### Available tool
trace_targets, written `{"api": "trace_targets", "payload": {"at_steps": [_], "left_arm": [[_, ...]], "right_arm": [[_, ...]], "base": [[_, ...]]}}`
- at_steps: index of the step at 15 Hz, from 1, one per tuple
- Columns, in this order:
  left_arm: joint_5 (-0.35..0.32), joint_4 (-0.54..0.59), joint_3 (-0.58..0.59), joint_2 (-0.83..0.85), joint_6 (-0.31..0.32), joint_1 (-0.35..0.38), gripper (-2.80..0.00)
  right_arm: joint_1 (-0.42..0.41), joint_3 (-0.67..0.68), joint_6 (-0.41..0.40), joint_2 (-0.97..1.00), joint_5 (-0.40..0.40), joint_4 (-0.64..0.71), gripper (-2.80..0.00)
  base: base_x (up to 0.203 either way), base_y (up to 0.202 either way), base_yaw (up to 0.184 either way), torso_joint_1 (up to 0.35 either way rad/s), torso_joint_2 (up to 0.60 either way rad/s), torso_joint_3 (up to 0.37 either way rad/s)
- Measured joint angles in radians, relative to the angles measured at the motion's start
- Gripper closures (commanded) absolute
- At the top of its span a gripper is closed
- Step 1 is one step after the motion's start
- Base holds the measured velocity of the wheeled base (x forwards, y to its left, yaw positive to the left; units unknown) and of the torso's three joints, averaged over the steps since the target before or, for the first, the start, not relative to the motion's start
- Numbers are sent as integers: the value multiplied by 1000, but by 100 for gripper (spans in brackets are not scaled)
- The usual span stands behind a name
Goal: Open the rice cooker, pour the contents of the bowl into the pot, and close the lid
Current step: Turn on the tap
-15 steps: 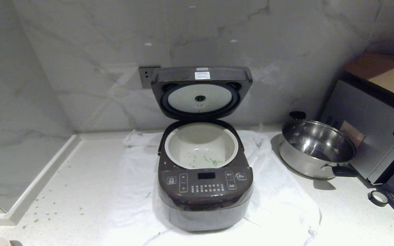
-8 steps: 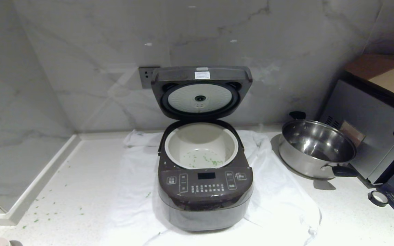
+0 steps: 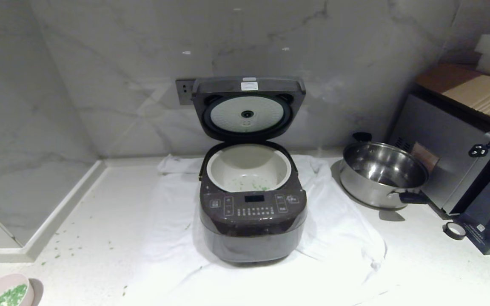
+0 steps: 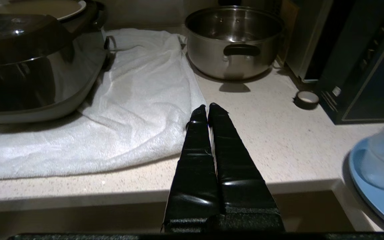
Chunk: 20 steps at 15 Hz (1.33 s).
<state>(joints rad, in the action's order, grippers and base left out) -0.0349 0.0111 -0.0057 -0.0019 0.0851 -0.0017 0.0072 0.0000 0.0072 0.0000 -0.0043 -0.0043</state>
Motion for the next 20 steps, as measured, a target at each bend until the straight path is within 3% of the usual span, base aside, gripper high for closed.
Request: {"api": "trace_targets", "payload": {"at_steps": [5, 13, 20], "left_arm": [[-2, 1, 0, 0, 0, 0, 0], [-2, 2, 0, 0, 0, 0, 0], [-1, 1, 0, 0, -1, 1, 0]], "right_arm": [[0, 0, 0, 0, 0, -1, 0], [0, 0, 0, 0, 0, -1, 0], [0, 0, 0, 0, 0, -1, 0]], "base": [[-169, 0, -2, -3, 2, 3], [0, 0, 0, 0, 0, 0], [1, -7, 157, 4, 6, 2]]}}
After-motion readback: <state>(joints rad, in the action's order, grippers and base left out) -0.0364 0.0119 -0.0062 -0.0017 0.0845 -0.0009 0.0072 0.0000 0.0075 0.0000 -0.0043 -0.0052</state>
